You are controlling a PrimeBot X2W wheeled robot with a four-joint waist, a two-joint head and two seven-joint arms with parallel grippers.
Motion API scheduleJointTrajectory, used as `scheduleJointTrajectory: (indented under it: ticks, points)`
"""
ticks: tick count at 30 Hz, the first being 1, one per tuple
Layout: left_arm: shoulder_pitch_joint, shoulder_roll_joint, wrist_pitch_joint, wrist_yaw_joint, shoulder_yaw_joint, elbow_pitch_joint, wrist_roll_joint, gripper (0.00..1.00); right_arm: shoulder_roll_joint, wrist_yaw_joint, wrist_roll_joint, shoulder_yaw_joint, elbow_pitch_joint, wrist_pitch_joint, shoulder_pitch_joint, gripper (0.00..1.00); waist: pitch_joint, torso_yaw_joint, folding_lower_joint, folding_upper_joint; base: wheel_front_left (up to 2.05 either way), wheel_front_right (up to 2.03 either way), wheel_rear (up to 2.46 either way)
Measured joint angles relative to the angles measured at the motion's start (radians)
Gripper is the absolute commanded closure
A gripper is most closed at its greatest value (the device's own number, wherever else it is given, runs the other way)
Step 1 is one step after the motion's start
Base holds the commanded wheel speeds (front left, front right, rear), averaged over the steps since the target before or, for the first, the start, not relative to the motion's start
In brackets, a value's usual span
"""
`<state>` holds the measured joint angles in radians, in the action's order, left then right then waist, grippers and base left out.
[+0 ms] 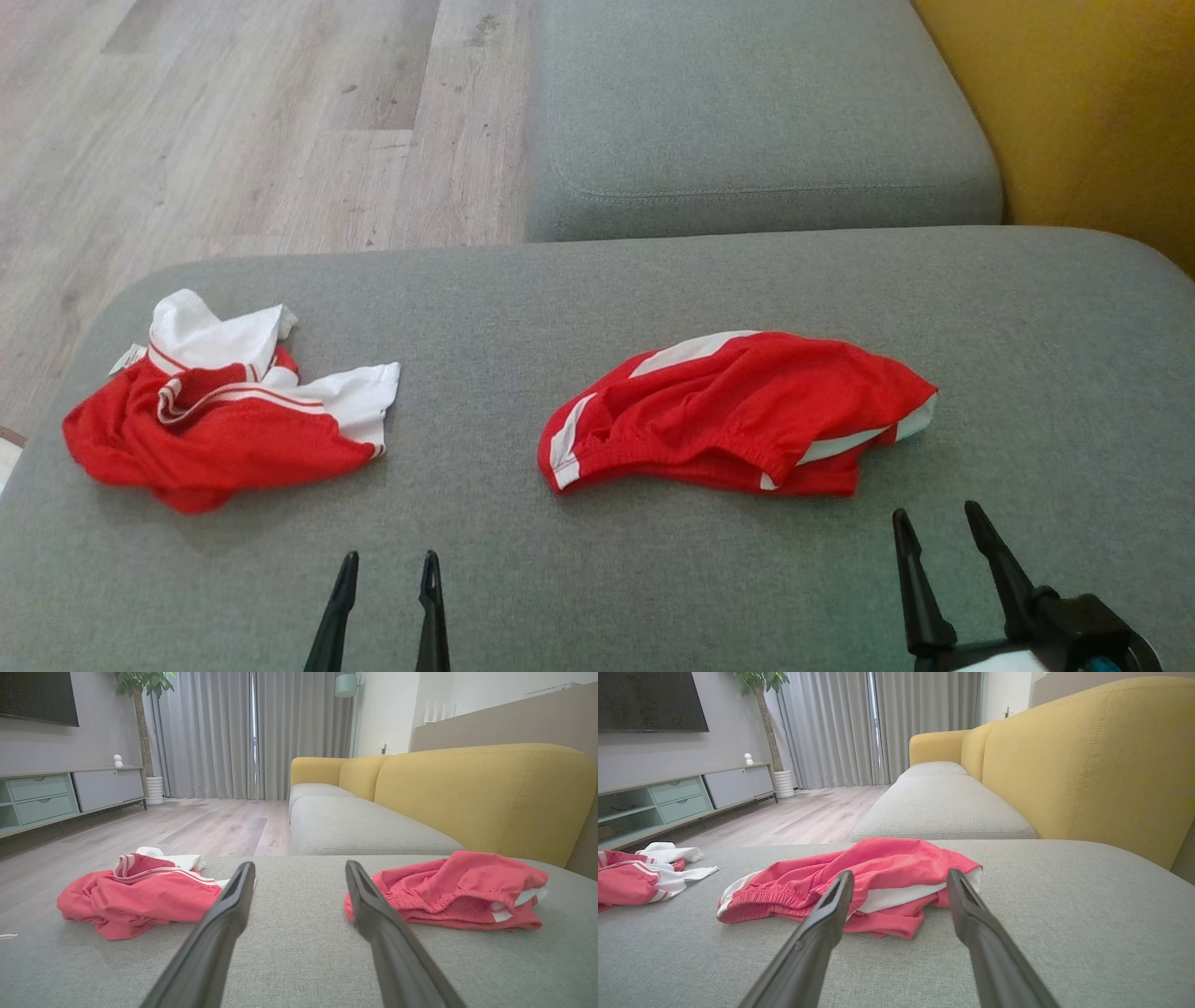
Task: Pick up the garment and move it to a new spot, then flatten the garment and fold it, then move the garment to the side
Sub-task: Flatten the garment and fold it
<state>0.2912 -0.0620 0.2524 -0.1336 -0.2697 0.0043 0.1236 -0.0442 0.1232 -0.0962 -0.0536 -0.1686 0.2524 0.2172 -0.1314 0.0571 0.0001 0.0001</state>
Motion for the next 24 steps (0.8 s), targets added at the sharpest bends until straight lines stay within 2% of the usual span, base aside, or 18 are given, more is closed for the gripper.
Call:
scheduleJointTrajectory:
  ticks: [7,12,16,24]
  points:
    - [0.000,0.000,0.000,0.000,-0.012,0.015,0.000,0.00,0.000,0.000,0.000,0.000,0.000,0.000,0.000,0.00,-0.005,-0.002,0.0000,0.0000,0.00,0.00,0.00]
    - [-0.003,0.000,0.000,0.022,-0.038,0.044,-0.002,0.00,0.000,0.000,-0.001,0.000,0.012,0.000,0.002,0.00,0.000,-0.010,0.0000,0.0000,0.00,0.00,0.00]
    - [-0.049,0.000,0.000,0.065,-0.089,0.097,-0.010,0.00,0.000,0.000,-0.001,-0.002,0.018,0.000,0.003,0.00,0.019,-0.022,0.0000,0.0000,0.00,0.00,0.00]
    - [-0.217,0.001,0.000,0.150,-0.214,0.286,-0.022,0.00,0.000,0.000,0.002,-0.009,0.028,0.000,0.001,0.00,0.070,-0.062,0.0000,0.0000,0.00,0.00,0.00]
